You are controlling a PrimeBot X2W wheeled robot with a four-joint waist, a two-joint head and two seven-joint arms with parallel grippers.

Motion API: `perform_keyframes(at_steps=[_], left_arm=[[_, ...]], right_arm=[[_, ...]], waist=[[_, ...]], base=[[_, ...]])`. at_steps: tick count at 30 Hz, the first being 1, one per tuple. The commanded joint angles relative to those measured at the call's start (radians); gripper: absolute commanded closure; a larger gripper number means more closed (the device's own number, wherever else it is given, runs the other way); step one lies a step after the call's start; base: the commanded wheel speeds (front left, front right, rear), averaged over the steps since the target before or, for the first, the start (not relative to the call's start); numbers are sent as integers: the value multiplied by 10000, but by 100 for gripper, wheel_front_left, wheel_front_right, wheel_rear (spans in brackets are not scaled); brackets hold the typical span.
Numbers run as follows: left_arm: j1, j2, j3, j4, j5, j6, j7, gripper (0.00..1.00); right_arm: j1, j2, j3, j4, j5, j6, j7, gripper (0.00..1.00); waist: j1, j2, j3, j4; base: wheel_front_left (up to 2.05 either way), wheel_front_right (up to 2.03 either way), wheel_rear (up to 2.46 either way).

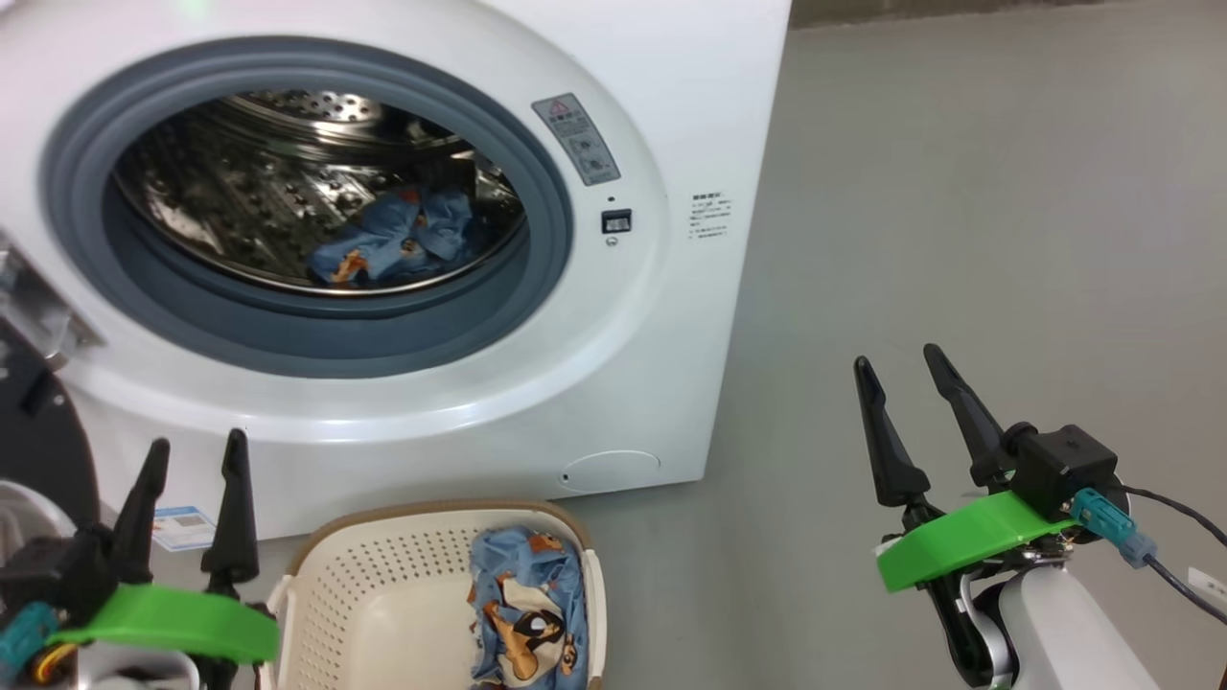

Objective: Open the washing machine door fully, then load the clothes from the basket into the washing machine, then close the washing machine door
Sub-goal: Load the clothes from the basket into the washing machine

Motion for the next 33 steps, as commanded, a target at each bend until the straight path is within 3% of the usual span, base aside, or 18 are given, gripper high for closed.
perform_keyframes(at_steps=[1, 33], left_arm=[[-56, 306, 480, -393, 144, 91, -64, 0], [667, -68, 754, -1058, 434, 238, -64, 0]], right_arm=[[116, -30, 165, -218, -73, 46, -80, 0], [203, -32, 289, -49, -76, 46, -80, 0]], waist=[[0, 0, -109, 119], [0, 0, -110, 376]], base=[[0, 0, 0], [0, 0, 0]])
